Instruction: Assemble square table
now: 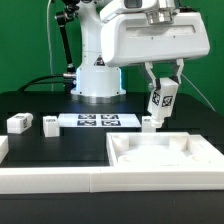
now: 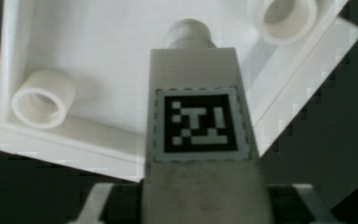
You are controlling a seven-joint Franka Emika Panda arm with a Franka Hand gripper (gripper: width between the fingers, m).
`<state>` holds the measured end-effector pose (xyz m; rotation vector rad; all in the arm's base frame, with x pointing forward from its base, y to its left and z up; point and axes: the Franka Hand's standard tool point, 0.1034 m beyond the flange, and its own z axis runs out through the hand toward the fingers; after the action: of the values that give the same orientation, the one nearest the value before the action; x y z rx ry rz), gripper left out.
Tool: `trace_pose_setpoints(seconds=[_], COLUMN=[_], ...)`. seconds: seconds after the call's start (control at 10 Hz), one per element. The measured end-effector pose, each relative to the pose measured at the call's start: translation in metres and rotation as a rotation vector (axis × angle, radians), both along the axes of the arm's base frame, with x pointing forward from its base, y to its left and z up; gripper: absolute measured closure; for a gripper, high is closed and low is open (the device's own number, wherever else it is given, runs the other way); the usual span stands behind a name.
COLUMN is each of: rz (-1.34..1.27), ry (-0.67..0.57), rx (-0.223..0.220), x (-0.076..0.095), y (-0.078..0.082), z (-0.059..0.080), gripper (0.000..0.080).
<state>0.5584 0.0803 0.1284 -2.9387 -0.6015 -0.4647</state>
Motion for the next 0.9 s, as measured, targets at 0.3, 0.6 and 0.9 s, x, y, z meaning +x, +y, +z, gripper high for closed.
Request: trace_pose_setpoints(seconds=[0.3,0.6,0.9], rz=[0.0,-0.011,0.006], ry=[-0.018,-0.014,-0.01], rx=[0.012,0.018,0.048], x=[0.014,0.015,0.041], y=[0.009,0.013,0.038], z=[-0.007,-0.007,0.0], gripper=[0.0509,0.0509,0.0509])
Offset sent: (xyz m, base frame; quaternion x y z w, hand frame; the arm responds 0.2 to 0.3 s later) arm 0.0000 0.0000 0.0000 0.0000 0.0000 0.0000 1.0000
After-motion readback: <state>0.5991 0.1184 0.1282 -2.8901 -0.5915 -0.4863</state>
